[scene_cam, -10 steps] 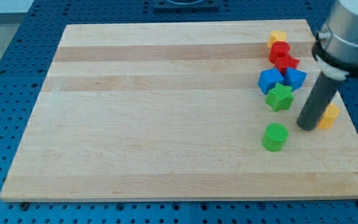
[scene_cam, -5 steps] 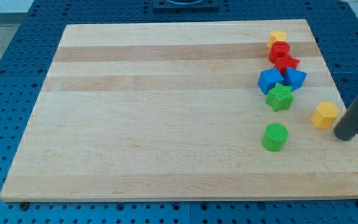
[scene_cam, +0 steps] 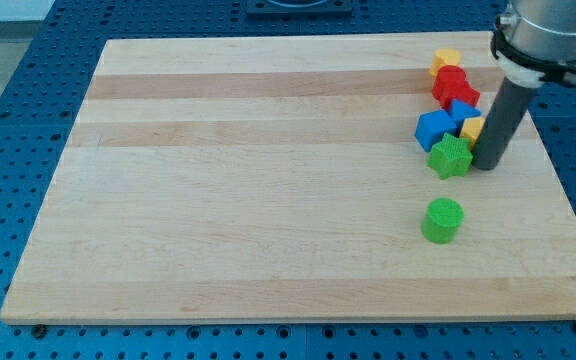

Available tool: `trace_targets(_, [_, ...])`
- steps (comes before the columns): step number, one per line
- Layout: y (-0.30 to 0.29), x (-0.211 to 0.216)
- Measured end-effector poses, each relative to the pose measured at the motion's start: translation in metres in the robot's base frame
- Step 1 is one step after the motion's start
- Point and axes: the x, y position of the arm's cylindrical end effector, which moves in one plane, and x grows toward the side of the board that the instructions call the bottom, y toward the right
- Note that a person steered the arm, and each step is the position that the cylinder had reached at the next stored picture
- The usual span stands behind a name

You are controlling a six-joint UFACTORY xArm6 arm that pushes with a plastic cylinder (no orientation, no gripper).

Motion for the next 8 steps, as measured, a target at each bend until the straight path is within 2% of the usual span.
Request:
trace_targets(1, [-0.005,-0.021])
trace_targets(5, [0.006,-0.037])
trace_targets(7, [0.054,-0.032])
trace_targets(8, [0.054,-0.032])
